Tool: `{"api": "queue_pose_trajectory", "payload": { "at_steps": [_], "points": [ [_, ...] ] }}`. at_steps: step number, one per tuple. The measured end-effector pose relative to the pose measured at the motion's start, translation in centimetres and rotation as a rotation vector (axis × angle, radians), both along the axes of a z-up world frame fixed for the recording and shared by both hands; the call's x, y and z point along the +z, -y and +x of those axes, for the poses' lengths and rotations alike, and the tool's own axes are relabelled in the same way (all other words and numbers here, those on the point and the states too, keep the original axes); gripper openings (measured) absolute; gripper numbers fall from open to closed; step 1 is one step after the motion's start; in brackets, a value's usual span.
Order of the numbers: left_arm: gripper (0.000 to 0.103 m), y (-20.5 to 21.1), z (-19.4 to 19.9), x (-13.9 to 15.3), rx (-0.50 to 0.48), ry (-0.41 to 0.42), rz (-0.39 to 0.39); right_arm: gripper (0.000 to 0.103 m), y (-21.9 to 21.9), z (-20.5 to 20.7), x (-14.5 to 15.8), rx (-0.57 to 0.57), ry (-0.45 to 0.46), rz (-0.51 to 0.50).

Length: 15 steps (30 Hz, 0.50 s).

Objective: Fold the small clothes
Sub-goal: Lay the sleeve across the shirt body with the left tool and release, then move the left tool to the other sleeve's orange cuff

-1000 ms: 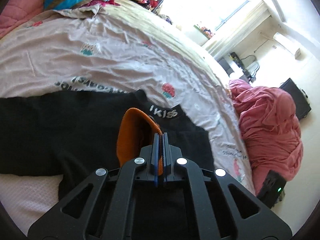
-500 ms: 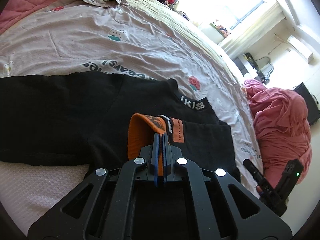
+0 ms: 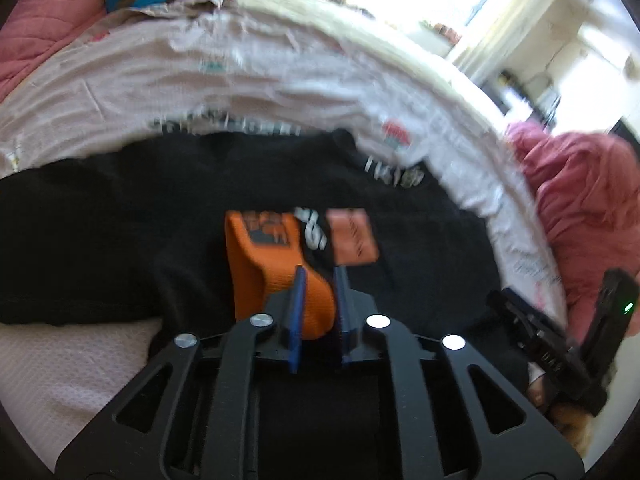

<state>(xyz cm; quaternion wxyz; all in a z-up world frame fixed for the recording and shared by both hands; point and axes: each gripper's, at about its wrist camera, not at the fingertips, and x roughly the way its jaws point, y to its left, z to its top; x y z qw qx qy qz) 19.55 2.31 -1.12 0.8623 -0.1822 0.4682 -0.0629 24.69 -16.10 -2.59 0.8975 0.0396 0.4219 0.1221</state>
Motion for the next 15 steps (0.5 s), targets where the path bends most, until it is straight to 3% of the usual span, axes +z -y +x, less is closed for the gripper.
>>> {"api": "queue_pose_trajectory", "payload": {
  "at_steps": [3,8,11,13,15],
  "points": [
    [0.014,0.1,0.0,-2.0,0.008,-0.054,0.035,0.062,0.0,0.6,-1.5,-0.015,-0.057,-0.038],
    [0.017,-0.7,-0.9,-2.4,0.013,-0.043,0.012,0.063,0.6,0.6,-2.8,-0.029,-0.088,-0.043],
    [0.028,-0.9,-1.5,-1.8,0.017,-0.033,0.002,0.070,0.5,0.0,-2.2,-0.023,-0.070,-0.027],
    [0.045,-1.1,-2.0,-1.1,0.026,-0.017,0.005,0.072,0.3,-0.5,-1.6,-0.013,-0.052,-0.010],
    [0.053,-1.2,-2.5,-0.3,0.038,0.004,0.029,0.081,0.1,-1.0,-0.9,-0.004,-0.030,0.001]
  ]
}}
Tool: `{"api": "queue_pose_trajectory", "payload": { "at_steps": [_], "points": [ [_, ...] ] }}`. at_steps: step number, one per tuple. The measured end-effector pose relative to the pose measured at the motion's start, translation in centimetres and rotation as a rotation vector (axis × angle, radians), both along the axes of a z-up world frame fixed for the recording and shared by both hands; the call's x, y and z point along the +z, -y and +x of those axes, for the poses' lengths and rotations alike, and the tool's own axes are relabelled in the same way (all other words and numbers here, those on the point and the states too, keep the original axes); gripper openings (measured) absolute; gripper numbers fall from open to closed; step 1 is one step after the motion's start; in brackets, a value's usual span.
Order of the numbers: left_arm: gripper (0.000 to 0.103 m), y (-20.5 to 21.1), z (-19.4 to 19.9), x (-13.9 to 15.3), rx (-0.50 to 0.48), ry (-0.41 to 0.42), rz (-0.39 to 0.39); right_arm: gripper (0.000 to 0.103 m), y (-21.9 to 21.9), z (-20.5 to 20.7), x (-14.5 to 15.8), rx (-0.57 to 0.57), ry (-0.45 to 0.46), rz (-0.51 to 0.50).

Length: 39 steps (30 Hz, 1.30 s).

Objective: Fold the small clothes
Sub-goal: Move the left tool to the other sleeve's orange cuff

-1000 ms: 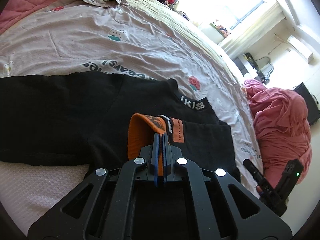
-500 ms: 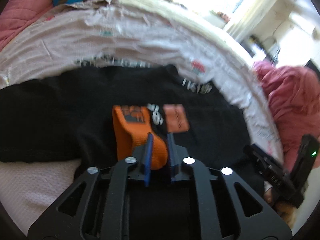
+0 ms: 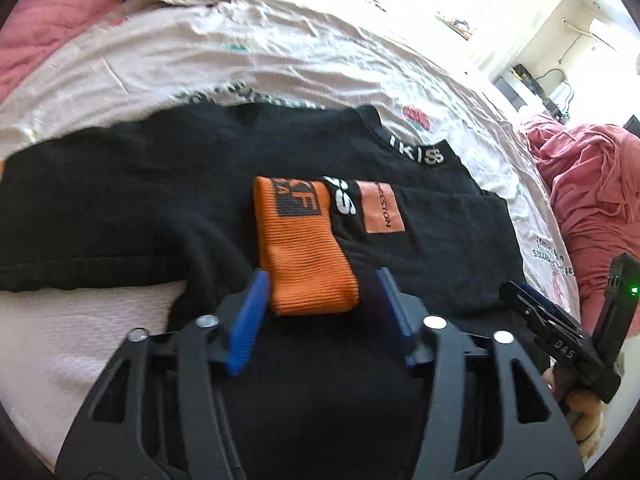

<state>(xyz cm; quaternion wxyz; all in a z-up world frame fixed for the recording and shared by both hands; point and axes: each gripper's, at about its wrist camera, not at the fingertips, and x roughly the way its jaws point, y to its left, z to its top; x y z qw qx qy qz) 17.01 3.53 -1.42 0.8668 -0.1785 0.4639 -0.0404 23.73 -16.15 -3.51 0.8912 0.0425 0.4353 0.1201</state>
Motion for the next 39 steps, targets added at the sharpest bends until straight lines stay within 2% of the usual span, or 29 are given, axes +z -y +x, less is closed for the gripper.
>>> {"api": "queue_pose_trajectory", "payload": {
  "at_steps": [1,4,7,12,28,34,39],
  "points": [
    [0.060,-0.2,-0.3,0.4,0.007,0.013,0.008,0.083,-0.2,-0.2,0.3,0.005,0.010,0.009],
    [0.073,-1.0,-1.3,1.5,0.037,0.044,0.032,0.094,-0.7,-0.7,1.3,0.021,0.031,0.035],
    [0.092,-2.0,-2.2,2.2,0.078,0.065,0.060,0.095,-1.3,-1.2,2.3,0.032,0.057,0.050],
    [0.093,-3.6,-3.0,2.6,0.110,0.078,0.055,0.097,-3.0,-1.7,3.6,0.058,0.083,0.062],
    [0.093,-8.4,-6.2,3.5,0.246,0.106,0.132,0.098,-9.8,-3.2,5.5,0.189,0.128,0.052],
    [0.093,-10.5,-7.1,3.8,0.301,0.114,0.136,0.098,-13.1,-3.6,6.1,0.252,0.145,0.037],
    [0.093,-12.3,-7.9,3.9,0.366,0.116,0.190,0.098,-15.7,-3.7,6.2,0.297,0.155,0.027]
  ]
}}
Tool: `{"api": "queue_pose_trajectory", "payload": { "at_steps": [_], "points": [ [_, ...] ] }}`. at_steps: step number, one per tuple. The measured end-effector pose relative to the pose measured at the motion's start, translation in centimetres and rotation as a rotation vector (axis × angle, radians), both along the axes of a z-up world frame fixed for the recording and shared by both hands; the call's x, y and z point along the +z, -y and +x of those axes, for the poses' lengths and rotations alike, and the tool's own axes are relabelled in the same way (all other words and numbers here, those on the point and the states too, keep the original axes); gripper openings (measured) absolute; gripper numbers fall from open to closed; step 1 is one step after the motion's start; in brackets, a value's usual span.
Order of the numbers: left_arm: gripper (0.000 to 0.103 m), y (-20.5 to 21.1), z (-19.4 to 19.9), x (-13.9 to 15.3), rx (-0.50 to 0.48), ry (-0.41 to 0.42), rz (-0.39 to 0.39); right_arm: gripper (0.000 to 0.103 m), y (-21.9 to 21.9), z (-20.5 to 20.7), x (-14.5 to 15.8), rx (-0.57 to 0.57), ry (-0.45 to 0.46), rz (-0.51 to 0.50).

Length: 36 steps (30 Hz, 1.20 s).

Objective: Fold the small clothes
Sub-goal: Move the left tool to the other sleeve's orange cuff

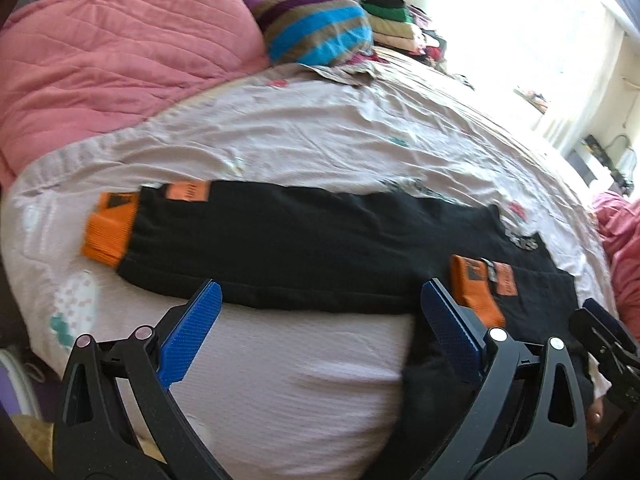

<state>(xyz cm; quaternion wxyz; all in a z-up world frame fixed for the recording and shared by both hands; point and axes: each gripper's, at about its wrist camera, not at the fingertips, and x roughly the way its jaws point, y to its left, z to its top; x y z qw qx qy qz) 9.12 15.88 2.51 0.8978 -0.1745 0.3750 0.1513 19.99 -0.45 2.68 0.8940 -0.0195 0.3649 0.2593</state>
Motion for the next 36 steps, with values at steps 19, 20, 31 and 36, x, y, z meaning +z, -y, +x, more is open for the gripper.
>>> {"api": "queue_pose_trajectory", "payload": {
  "at_steps": [19,20,31,36],
  "points": [
    [0.093,-8.2,-2.8,-1.7,0.194,0.005,-0.082,0.098,-9.2,-0.9,-1.3,0.164,0.012,-0.054],
    [0.093,-8.6,-2.9,-1.9,0.201,0.004,-0.086,0.098,-9.6,-0.9,-1.4,0.172,0.008,-0.055],
    [0.093,-12.8,-3.8,-4.9,0.302,0.021,-0.267,0.098,-11.9,-1.2,-3.0,0.212,-0.029,-0.054],
    [0.093,-14.8,-3.9,-5.9,0.374,0.076,-0.316,0.098,-11.6,-1.0,-3.7,0.204,-0.061,-0.043]
  ]
}}
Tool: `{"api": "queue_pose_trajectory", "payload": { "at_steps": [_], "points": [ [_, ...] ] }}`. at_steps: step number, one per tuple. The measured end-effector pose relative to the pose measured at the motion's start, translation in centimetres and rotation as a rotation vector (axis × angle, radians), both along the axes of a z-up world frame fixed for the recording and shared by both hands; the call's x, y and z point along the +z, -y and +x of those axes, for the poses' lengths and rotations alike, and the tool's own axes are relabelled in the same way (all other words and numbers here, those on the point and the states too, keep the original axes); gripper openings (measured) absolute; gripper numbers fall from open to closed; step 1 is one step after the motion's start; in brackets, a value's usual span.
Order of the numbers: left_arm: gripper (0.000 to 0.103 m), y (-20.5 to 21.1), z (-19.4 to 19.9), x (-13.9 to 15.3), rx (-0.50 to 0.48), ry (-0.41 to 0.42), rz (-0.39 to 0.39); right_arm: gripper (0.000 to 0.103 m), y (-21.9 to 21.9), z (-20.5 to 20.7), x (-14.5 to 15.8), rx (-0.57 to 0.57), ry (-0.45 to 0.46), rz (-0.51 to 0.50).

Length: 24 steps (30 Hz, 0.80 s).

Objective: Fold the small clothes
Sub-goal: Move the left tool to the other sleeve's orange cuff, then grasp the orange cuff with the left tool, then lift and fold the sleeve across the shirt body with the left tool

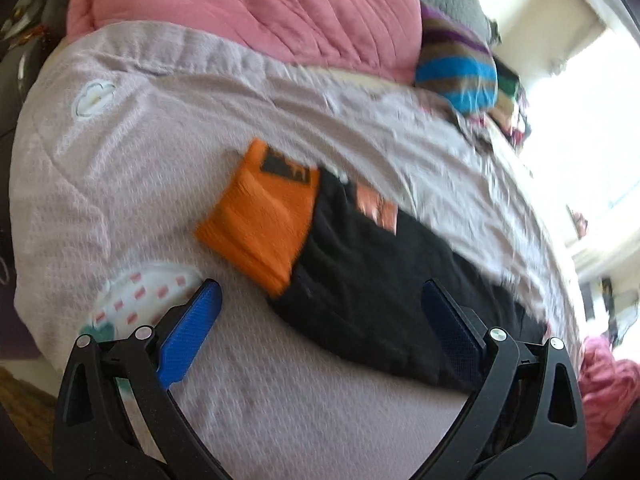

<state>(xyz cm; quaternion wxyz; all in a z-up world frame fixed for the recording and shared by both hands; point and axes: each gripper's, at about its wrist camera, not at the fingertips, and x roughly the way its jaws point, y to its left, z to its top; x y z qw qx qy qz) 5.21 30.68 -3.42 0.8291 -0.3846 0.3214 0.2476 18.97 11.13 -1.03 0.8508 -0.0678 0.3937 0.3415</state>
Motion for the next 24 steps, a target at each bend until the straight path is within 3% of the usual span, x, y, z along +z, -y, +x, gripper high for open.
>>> {"api": "queue_pose_trajectory", "payload": {
  "at_steps": [5,8,10,13,14,24],
  "points": [
    [0.090,-1.8,0.8,-0.3,0.007,0.006,-0.026,0.098,0.6,0.2,-0.6,-0.025,-0.019,0.004],
    [0.073,-2.7,1.3,-0.2,0.029,-0.006,-0.015,0.098,1.1,0.3,-0.9,-0.038,-0.033,0.011],
    [0.043,-3.4,1.4,-0.2,0.040,-0.007,-0.012,0.098,1.3,0.4,-0.9,-0.043,-0.039,0.014],
    [0.013,-3.9,1.2,-0.4,0.058,-0.010,-0.003,0.098,1.6,0.4,-0.9,-0.052,-0.045,0.023],
    [0.009,-3.9,1.0,-0.4,0.057,0.002,-0.011,0.098,1.8,0.4,-0.9,-0.055,-0.049,0.029],
    [0.007,-0.9,-0.7,2.3,0.017,0.143,0.025,0.098,3.9,0.4,-0.8,-0.085,-0.074,0.073]
  ]
}}
